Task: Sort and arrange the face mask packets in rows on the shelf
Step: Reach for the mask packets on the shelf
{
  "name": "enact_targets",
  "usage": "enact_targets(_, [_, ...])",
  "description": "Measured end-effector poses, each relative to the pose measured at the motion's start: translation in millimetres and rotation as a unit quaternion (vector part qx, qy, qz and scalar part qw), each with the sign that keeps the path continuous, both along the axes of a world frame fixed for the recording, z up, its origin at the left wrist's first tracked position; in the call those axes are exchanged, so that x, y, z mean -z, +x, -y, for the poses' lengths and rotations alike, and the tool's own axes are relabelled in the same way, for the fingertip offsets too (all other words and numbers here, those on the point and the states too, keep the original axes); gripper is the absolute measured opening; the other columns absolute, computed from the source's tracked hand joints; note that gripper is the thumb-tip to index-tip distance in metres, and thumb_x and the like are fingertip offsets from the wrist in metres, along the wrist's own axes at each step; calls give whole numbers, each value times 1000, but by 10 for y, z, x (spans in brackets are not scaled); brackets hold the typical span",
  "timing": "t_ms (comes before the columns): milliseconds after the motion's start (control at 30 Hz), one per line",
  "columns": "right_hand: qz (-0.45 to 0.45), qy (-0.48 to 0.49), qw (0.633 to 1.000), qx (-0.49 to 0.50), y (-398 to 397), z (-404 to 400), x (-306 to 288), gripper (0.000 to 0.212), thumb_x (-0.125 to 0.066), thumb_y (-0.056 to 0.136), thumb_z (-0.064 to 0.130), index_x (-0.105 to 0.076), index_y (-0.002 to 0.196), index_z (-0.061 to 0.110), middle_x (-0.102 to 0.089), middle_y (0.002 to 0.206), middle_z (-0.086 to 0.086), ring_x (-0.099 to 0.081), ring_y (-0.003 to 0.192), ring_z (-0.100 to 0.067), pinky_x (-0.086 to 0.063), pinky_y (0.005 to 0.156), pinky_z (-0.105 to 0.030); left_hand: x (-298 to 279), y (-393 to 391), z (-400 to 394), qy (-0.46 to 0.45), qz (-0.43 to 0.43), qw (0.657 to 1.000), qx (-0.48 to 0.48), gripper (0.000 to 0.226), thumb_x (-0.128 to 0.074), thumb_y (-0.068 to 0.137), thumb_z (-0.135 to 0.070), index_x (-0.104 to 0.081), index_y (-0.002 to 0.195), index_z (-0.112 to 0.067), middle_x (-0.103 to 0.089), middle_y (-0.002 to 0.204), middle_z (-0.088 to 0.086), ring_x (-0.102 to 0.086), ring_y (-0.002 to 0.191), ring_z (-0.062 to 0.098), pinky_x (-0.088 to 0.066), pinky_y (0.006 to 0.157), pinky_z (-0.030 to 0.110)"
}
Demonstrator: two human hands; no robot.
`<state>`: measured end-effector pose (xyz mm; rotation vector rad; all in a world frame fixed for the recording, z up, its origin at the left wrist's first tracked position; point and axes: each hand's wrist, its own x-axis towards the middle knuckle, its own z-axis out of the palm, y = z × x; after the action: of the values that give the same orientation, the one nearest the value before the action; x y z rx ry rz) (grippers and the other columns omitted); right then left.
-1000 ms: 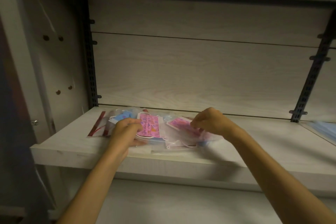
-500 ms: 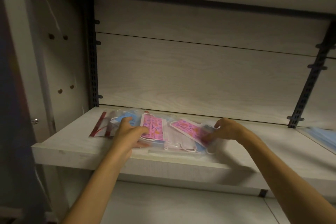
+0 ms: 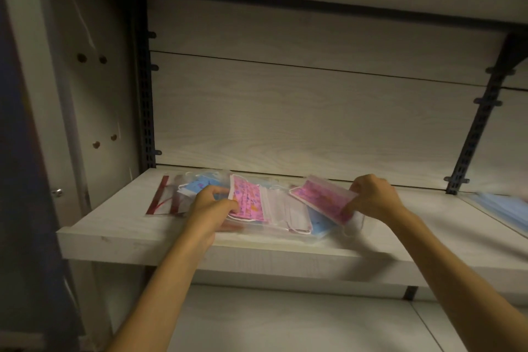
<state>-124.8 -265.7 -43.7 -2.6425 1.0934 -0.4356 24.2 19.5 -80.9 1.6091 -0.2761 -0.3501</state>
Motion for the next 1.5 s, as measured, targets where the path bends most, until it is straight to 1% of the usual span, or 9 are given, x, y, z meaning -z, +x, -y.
enact_targets(133, [33, 251, 967, -39, -193, -19, -74, 25, -88, 69, 13, -74, 85, 1, -71, 73, -13, -63, 56, -17, -48, 49, -23, 10, 48, 14, -17, -33, 999, 27, 36, -68, 79, 5, -59, 108, -14, -68, 105, 10, -68, 98, 29, -56, 90, 51])
enact_targets(233, [56, 358, 930, -56, -345, -9, -35, 18, -82, 77, 10, -73, 84, -4, -62, 67, -11, -55, 49, -13, -44, 44, -22, 27, 130, 51, 0, -61, 996, 68, 29, -68, 77, 5, -60, 102, -8, -70, 106, 16, -68, 102, 33, -54, 93, 51])
enact_targets(333, [99, 416, 902, -65, -475, -54, 20, 10, -72, 84, 0, -69, 86, -9, -58, 68, -13, -54, 45, -12, -44, 41, -19, 63, 264, 97, 55, -49, 993, 91, 48, -75, 60, -7, -64, 106, -8, -70, 110, 15, -68, 102, 32, -56, 91, 48])
enact_targets(467, [197, 420, 879, -105, -675, -122, 99, 17, -65, 87, -3, -69, 104, -7, -73, 91, -20, -73, 77, -26, -61, 64, -28, -10, 218, 107, 61, -18, 993, 99, 33, -63, 78, 10, -66, 110, 0, -70, 111, 18, -70, 97, 32, -59, 85, 46])
enact_targets(600, [296, 416, 853, -112, -975, -220, 119, 17, -62, 90, -4, -67, 105, 3, -74, 95, -21, -74, 83, -30, -62, 67, -29, -56, -17, 129, -15, -10, 992, 126, 56, -55, 85, 19, -53, 134, -8, -68, 120, 14, -68, 102, 29, -61, 74, 38])
enact_targets(867, [436, 404, 798, -102, -1716, -118, 349, 27, -64, 88, -7, -67, 111, 6, -76, 96, -17, -74, 88, -31, -62, 71, -33, -221, -1094, 396, -119, -13, 978, 173, 29, -49, 91, 17, -66, 101, -3, -77, 86, 11, -74, 80, 27, -63, 63, 37])
enact_targets(1167, [426, 365, 815, -144, -3200, 359, 484, 31, -62, 90, 0, -64, 119, 14, -76, 101, -12, -74, 92, -28, -62, 76, -34, 34, -2570, 1184, -130, -19, 973, 191, 43, -52, 89, 15, -61, 121, -12, -74, 104, 11, -75, 81, 29, -62, 59, 38])
enact_targets(1367, [417, 353, 824, -147, -4200, 798, 554, 30, -63, 91, 1, -66, 118, 11, -76, 102, -13, -73, 95, -31, -57, 86, -42, 211, -3586, 1880, -126, -20, 970, 204, 36, -55, 91, 12, -62, 114, -15, -74, 92, 9, -74, 82, 27, -62, 56, 40])
enact_targets(1500, [433, 363, 818, -110, -4774, 1191, 629, 28, -65, 88, -2, -66, 115, 8, -76, 93, -17, -75, 81, -28, -59, 65, -29, 243, -4167, 2320, -122, -4, 966, 230, 40, -57, 90, 10, -60, 121, -16, -72, 104, 17, -73, 90, 31, -62, 63, 45])
